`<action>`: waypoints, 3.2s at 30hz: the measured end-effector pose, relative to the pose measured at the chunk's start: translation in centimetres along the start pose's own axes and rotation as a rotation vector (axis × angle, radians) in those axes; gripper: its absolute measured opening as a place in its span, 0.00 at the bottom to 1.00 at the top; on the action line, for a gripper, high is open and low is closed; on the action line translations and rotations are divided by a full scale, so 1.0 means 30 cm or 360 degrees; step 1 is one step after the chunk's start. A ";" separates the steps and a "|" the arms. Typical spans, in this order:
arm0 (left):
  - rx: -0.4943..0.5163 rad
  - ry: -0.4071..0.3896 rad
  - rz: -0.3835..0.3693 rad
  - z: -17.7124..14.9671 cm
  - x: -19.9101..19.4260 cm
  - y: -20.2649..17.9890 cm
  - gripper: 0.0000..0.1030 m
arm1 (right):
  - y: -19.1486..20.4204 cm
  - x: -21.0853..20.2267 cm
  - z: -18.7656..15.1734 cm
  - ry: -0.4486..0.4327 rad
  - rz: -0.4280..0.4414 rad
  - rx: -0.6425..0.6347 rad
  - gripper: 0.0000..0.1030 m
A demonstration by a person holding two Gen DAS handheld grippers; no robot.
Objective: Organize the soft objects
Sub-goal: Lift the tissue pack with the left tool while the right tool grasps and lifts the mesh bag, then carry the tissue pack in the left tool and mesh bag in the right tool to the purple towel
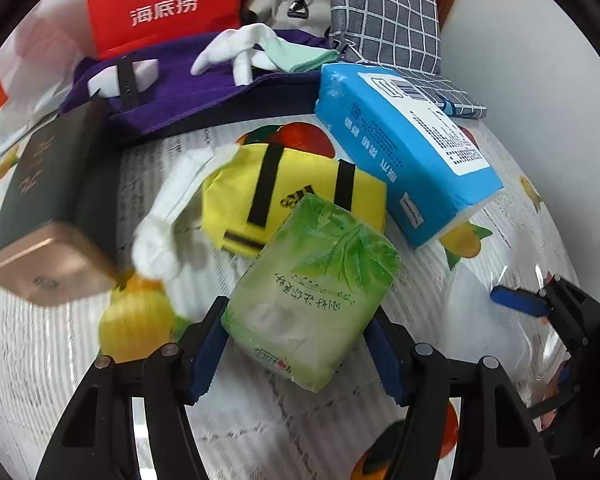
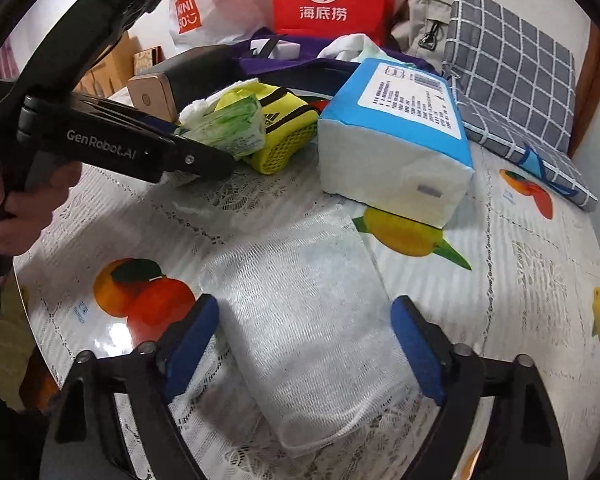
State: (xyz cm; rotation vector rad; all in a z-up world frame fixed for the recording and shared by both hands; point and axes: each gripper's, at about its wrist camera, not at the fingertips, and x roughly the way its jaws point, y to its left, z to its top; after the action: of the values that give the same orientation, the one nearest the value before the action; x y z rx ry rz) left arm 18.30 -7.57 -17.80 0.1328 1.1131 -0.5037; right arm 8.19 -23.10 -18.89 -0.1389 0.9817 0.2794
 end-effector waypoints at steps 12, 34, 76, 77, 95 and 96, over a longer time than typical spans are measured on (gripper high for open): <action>-0.0122 -0.0083 0.0057 -0.080 -0.120 0.071 0.61 | 0.008 -0.046 -0.006 -0.0020 -0.0002 0.0180 0.07; -0.0371 -0.0235 0.0038 -0.048 -0.290 0.243 0.61 | -0.076 -0.250 0.196 -0.0244 -0.0048 0.0484 0.07; -0.0336 -0.0363 0.0155 0.325 -0.344 0.375 0.61 | -0.239 -0.149 0.608 -0.0389 0.0048 0.0562 0.09; -0.0336 -0.0361 0.0154 0.334 -0.340 0.378 0.61 | -0.242 -0.144 0.621 -0.0390 0.0055 0.0559 0.09; -0.0289 -0.0283 0.0174 0.543 -0.208 0.391 0.61 | -0.325 -0.008 0.875 -0.0385 0.0095 0.0463 0.10; -0.0289 -0.0279 0.0174 0.554 -0.200 0.392 0.61 | -0.333 -0.004 0.891 -0.0381 0.0100 0.0460 0.10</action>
State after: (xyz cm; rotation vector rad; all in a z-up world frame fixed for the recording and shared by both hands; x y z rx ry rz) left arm 35.23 -1.08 -6.78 -0.0094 0.9693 -0.3087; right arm 32.45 -26.22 -4.18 0.1858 0.7793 0.2033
